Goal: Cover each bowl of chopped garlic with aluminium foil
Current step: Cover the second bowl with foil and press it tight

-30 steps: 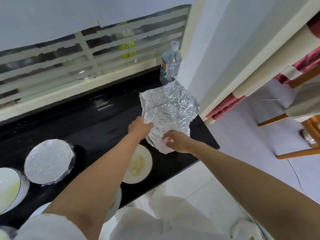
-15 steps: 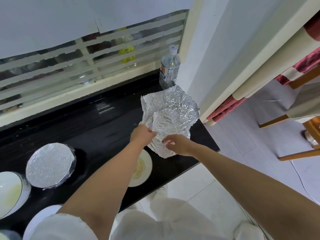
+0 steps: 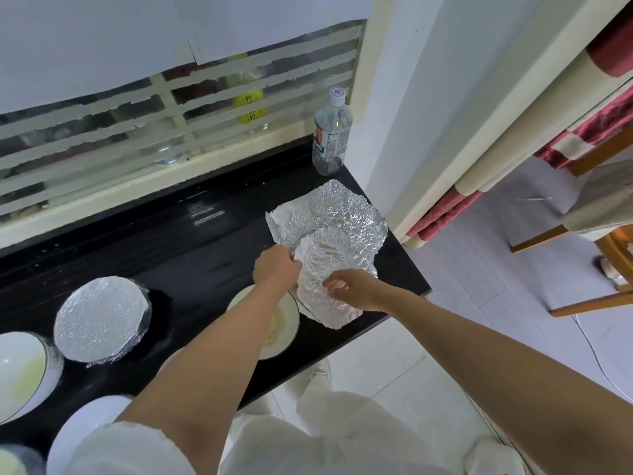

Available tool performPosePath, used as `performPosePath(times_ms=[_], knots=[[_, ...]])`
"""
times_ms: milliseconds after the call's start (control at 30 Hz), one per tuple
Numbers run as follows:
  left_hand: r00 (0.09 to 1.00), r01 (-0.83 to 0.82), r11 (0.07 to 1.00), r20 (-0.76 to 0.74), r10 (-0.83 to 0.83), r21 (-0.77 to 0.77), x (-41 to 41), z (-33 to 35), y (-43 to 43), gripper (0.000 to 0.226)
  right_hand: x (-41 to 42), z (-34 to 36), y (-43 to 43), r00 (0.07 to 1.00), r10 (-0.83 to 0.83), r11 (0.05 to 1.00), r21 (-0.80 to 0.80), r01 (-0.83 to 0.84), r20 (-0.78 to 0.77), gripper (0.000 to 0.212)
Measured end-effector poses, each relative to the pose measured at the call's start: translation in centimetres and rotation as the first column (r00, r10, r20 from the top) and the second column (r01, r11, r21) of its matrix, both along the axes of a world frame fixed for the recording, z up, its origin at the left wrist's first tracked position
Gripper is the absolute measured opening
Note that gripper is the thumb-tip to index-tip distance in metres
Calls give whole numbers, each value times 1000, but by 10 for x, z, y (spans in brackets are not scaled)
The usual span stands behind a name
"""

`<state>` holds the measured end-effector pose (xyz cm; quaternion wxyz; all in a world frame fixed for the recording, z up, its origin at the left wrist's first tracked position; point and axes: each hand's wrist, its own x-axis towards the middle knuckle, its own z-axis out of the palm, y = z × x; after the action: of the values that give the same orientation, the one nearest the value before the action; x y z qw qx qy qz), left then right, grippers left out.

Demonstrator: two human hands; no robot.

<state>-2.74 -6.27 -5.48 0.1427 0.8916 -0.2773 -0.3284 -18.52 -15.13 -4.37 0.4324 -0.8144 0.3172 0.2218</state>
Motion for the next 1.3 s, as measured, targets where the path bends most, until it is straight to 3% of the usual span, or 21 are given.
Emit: performPosePath(times_ms=[100, 167, 233, 300, 367, 433, 467, 567, 700, 767, 867, 933, 1000, 1100, 1200, 1300], knots=[[972, -136, 977, -212, 100, -163, 0, 10, 0, 20, 2, -1, 5, 986, -130, 989, -60, 137, 104, 61], [891, -278, 937, -420, 170, -211, -1, 22, -4, 17, 5, 1, 7, 967, -212, 971, -80, 225, 143, 94], [828, -334, 915, -534, 170, -227, -2, 36, -5, 14, 10, 4, 8, 965, -217, 963, -128, 236, 146, 107], [788, -362, 894, -599, 142, -264, -3, 49, -3, 15, 14, 7, 8, 966, -191, 952, -206, 225, 173, 91], [750, -370, 880, -654, 96, -296, -3, 57, -1, 21, 16, 11, 4, 961, -169, 927, -297, 230, 218, 52], [738, -375, 874, -670, 81, -308, -1, 62, 6, 42, 18, 20, 3, 941, -187, 890, -357, 283, 281, 16], [734, -401, 861, -672, 99, -312, 1, 64, 11, 50, 20, 26, 3, 920, -221, 878, -344, 332, 322, 15], [735, -500, 802, -650, 194, -326, 10, 64, 27, 52, 28, 46, 4, 818, -370, 846, -204, 493, 441, 37], [791, -527, 759, -547, 273, -383, 22, 68, 58, 36, 42, 74, 18, 653, -571, 784, 94, 613, 498, 22], [794, -545, 725, -537, 285, -422, 29, 71, 79, 26, 50, 85, 32, 553, -682, 714, 269, 647, 478, 11], [770, -577, 691, -572, 282, -435, 37, 77, 114, 28, 63, 96, 58, 412, -855, 518, 536, 667, 314, 33], [728, -613, 664, -633, 264, -428, 42, 83, 141, 40, 70, 101, 83, 445, -867, 478, 631, 611, 226, 37], [694, -639, 640, -678, 242, -427, 49, 86, 174, 51, 77, 99, 114, 523, -832, 501, 661, 559, 188, 31], [705, -651, 609, -658, 264, -454, 61, 85, 227, 32, 86, 89, 162, 638, -757, 567, 627, 535, 140, 53], [788, -581, 655, -536, 302, -484, 70, 81, 276, 27, 93, 74, 201, 648, -749, 572, 631, 524, 141, 26], [794, -580, 664, -509, 333, -471, 79, 75, 323, 28, 103, 66, 240, 664, -732, 606, 588, 536, 149, 15]])
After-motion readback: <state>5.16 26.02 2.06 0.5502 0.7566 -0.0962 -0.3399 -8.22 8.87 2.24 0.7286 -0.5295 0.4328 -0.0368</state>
